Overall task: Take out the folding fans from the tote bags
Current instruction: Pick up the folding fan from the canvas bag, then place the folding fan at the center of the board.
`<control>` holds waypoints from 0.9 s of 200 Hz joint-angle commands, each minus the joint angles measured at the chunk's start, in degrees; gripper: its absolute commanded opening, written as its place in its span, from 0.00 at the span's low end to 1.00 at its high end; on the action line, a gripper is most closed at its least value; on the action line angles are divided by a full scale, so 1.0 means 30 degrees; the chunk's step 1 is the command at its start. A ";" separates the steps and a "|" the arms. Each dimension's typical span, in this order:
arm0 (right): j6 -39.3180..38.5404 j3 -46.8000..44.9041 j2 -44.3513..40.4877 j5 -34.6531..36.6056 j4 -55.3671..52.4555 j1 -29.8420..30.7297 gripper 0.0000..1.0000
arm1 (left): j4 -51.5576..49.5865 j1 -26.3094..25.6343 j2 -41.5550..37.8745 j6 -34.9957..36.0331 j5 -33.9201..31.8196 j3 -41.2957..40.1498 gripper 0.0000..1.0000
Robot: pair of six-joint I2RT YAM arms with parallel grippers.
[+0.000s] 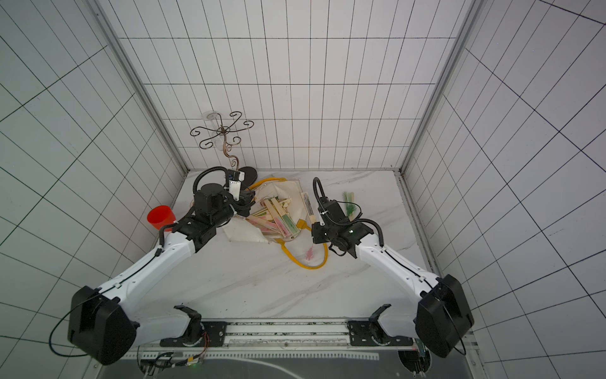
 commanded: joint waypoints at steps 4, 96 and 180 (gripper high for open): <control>0.0342 -0.1325 -0.1388 0.0520 -0.1239 -0.1755 0.00 | 0.0600 0.0170 -0.0169 -0.0591 -0.0033 0.0612 0.00; -0.1544 0.2240 0.2162 0.3184 -0.0434 -0.9469 0.00 | 0.0655 0.0170 -0.0213 -0.0336 0.0811 0.0352 0.00; -0.3881 0.5460 0.8584 0.1020 -0.0702 -1.3787 0.00 | 0.0922 0.0170 -0.0306 -0.0377 0.1106 0.0026 0.00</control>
